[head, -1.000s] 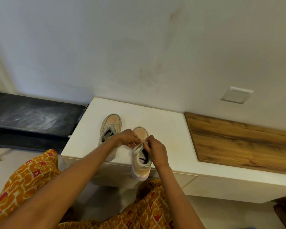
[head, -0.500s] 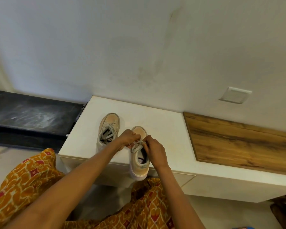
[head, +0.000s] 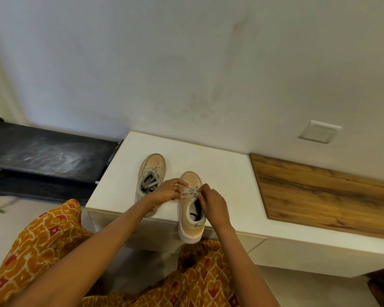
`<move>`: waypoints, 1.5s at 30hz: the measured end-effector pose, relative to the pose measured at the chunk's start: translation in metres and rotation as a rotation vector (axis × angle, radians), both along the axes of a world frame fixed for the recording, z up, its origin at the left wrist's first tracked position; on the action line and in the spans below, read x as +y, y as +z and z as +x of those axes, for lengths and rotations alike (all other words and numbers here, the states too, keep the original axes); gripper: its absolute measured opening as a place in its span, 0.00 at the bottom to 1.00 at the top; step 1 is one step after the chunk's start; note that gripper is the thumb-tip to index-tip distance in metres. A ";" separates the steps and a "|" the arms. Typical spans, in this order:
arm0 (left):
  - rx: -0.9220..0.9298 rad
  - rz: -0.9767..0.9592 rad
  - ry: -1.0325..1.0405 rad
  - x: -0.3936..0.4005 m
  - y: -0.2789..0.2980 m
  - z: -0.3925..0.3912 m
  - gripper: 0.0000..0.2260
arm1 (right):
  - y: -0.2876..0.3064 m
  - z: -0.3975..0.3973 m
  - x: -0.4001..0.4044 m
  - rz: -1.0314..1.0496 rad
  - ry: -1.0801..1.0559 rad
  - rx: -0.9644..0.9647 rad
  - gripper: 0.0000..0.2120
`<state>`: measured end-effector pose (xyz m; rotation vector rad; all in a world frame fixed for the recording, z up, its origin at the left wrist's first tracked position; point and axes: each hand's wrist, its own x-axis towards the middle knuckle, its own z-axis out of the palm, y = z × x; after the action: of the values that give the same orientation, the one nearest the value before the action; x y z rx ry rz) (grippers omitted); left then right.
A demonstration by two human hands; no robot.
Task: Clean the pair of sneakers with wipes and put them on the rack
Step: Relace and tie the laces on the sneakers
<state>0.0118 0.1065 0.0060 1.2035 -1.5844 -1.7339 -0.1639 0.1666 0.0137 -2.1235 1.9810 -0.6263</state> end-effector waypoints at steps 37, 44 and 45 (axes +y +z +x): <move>-0.068 0.117 0.168 -0.001 0.010 -0.034 0.09 | -0.012 0.000 0.000 -0.046 -0.014 -0.083 0.06; 0.105 0.049 0.233 0.006 -0.004 -0.032 0.08 | -0.015 0.000 -0.001 -0.046 -0.020 -0.192 0.04; 0.126 0.054 0.265 0.007 -0.005 -0.034 0.06 | -0.015 0.000 -0.001 -0.045 -0.021 -0.199 0.04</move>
<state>-0.0222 0.1132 0.0009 1.2419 -1.2509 -1.6533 -0.1640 0.1656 -0.0017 -1.9799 1.9007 -0.8581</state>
